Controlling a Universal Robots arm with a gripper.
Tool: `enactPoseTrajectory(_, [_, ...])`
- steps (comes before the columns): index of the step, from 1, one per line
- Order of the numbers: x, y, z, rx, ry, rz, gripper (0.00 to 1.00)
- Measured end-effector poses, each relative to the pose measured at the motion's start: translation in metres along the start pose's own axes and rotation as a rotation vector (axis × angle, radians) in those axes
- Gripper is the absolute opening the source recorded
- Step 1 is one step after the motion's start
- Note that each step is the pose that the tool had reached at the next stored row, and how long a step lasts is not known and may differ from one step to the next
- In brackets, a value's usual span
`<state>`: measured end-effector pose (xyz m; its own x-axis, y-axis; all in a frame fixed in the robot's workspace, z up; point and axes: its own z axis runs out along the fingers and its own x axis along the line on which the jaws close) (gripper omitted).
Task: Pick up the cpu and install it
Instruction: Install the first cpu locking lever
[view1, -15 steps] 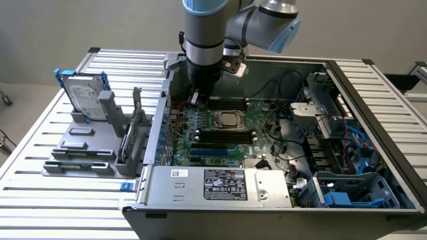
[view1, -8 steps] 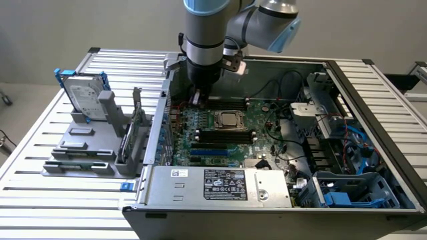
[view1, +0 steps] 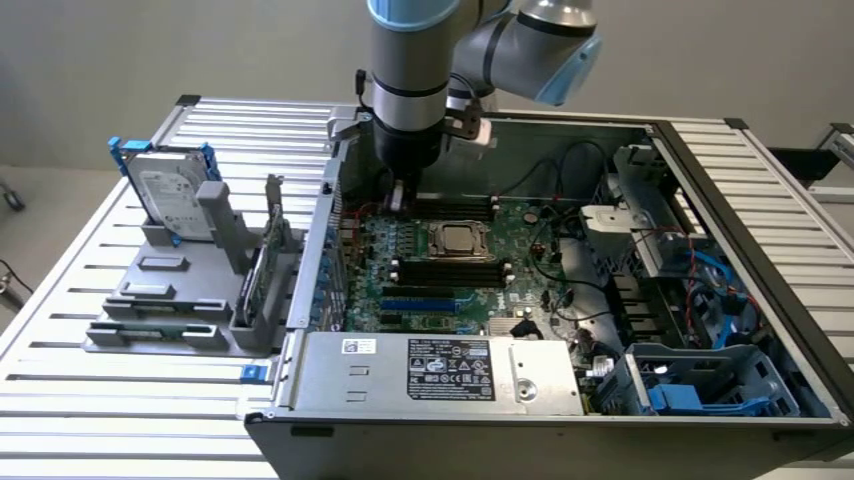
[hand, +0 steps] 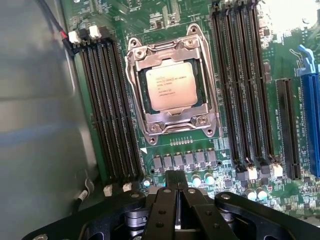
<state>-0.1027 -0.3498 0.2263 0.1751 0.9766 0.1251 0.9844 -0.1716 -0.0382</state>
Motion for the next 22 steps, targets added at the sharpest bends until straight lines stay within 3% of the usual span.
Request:
enactPoseTrajectory(5, [0.0006,-0.0001,0.0002,-0.0067,-0.0059,-0.060,0.11])
enactPoseTrajectory(10, [0.0015,-0.0002,0.0003,-0.0172,-0.0110,-0.107,0.11])
enactPoseTrajectory(15, [0.0031,-0.0005,0.0005,-0.0283,-0.0216,-0.139,0.11])
enactPoseTrajectory(17, [0.0048,-0.0006,0.0008,-0.0322,-0.0334,-0.143,0.11])
enactPoseTrajectory(22, [0.0093,-0.0006,0.0013,-0.0437,-0.0715,-0.150,0.11])
